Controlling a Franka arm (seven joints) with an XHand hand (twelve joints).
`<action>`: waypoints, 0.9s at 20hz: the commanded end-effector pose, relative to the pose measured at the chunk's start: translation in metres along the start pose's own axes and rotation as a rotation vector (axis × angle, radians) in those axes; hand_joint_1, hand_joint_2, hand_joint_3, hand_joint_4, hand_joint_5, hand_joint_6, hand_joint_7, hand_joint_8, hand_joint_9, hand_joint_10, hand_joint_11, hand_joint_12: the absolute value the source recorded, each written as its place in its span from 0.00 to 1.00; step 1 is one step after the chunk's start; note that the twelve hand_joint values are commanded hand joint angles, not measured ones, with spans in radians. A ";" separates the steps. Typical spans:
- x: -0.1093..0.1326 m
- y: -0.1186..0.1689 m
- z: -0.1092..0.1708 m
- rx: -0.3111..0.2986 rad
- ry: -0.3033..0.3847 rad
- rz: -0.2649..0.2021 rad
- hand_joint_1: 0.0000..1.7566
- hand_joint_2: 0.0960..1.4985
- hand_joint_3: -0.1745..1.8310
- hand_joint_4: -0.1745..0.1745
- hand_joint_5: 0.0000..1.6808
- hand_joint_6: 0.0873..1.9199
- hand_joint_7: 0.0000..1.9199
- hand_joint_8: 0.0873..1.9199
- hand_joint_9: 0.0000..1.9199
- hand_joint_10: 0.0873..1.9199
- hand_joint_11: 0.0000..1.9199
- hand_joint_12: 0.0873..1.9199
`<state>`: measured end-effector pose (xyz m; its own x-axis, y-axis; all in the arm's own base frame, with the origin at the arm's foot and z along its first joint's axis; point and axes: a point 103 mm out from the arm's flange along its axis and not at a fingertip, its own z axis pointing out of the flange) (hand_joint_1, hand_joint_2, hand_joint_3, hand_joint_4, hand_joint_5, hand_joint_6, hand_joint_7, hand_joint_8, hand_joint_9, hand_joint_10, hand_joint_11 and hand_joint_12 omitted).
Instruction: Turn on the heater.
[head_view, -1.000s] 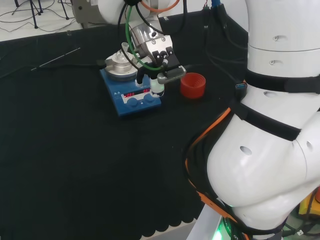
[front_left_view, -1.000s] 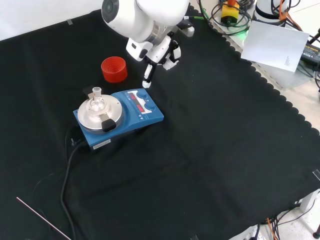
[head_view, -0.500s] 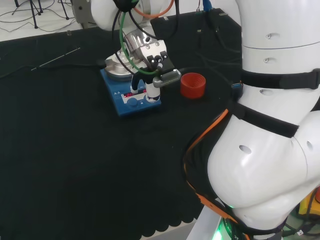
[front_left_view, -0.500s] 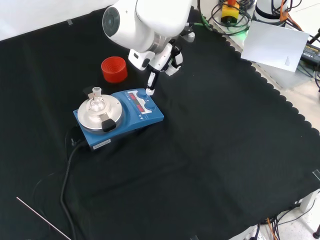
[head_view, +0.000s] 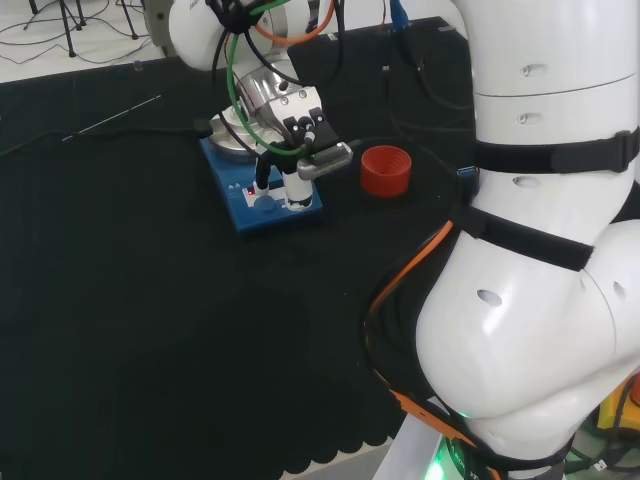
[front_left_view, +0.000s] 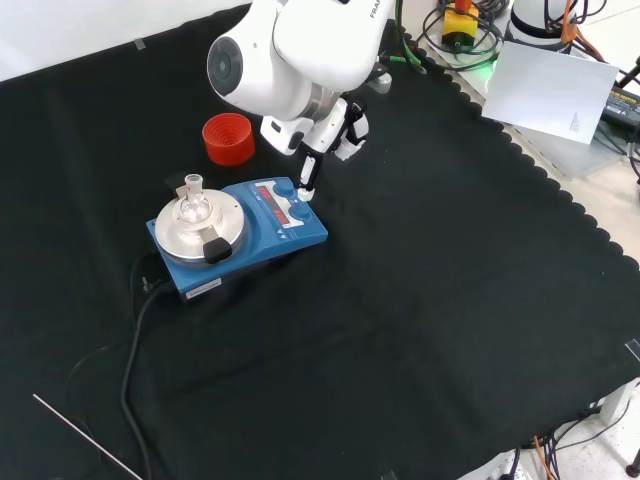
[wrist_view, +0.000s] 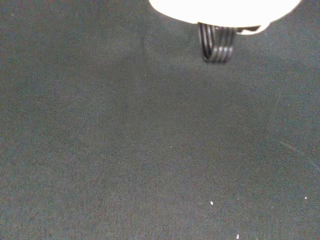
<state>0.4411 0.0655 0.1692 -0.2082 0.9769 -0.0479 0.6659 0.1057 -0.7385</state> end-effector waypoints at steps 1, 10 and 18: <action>0.000 0.001 0.000 0.009 -0.005 0.001 0.85 0.36 0.66 0.44 0.19 0.01 0.98 0.79 1.00 0.79 1.00 0.85; -0.002 0.005 0.002 0.025 -0.008 0.009 0.85 0.36 0.66 0.44 0.20 0.01 0.98 0.79 1.00 0.79 1.00 0.85; -0.004 0.008 0.002 0.028 -0.002 0.006 0.85 0.36 0.67 0.43 0.21 0.01 0.98 0.79 1.00 0.79 1.00 0.85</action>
<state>0.4456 0.0621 0.1621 -0.2067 0.9771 -0.0512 0.6469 0.0973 -0.7563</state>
